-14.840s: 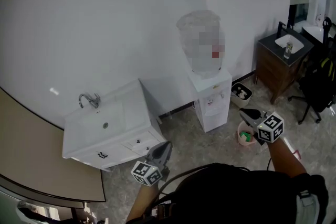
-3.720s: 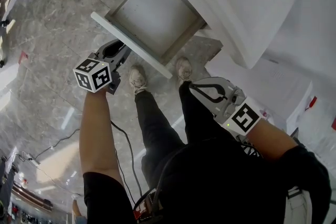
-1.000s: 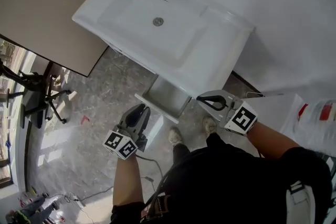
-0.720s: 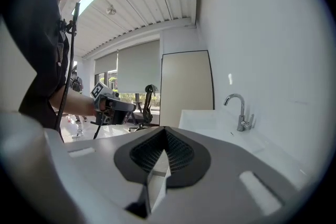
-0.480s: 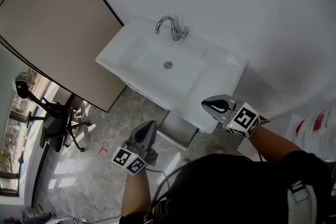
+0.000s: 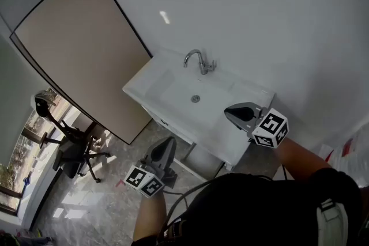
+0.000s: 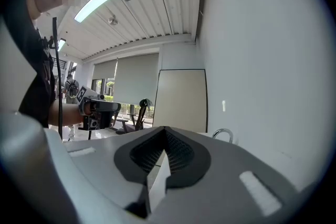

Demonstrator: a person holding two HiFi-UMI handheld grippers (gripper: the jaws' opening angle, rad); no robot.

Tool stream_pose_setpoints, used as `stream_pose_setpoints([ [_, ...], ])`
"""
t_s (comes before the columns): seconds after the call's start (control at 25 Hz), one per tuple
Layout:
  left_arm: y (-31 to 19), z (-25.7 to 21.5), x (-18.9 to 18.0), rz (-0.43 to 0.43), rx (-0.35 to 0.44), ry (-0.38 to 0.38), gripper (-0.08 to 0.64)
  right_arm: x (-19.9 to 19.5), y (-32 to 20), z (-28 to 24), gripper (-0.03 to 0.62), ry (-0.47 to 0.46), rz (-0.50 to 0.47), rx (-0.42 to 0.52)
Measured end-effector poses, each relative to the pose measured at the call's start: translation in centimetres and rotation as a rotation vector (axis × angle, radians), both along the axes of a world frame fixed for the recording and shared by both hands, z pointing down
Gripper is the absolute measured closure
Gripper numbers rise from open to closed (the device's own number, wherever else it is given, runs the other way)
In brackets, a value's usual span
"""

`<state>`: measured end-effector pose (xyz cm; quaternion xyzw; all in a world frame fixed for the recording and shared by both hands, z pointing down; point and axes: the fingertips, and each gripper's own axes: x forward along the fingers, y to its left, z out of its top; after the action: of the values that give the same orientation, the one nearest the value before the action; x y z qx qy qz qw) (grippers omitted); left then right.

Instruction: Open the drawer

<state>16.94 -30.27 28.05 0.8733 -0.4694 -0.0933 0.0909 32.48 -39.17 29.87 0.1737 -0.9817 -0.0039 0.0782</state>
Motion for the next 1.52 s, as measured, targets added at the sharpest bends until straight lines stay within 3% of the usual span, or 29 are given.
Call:
stream_pose_setpoints([
  [0.36,1.1,-5.8,0.7,-0.019,0.080,-0.026,0.560,2.0,-1.2,-5.2,0.595,-0.025,0.041,0.025],
  [0.56,1.8,-7.6,1.0,-0.026,0.093,-0.051,0.560,2.7,-1.3,-6.8,0.595,-0.045,0.052,-0.011],
  [0.92,1.3,-7.5,1.6,-0.019,0.092,-0.060,0.560,3.6,-2.4,-7.1,0.595,-0.092,0.065,-0.027],
  [1.52,0.8,-7.9,1.2,-0.013,0.086,-0.069,0.560,3.1,-2.7,-7.4,0.595,-0.059,0.055,-0.011],
])
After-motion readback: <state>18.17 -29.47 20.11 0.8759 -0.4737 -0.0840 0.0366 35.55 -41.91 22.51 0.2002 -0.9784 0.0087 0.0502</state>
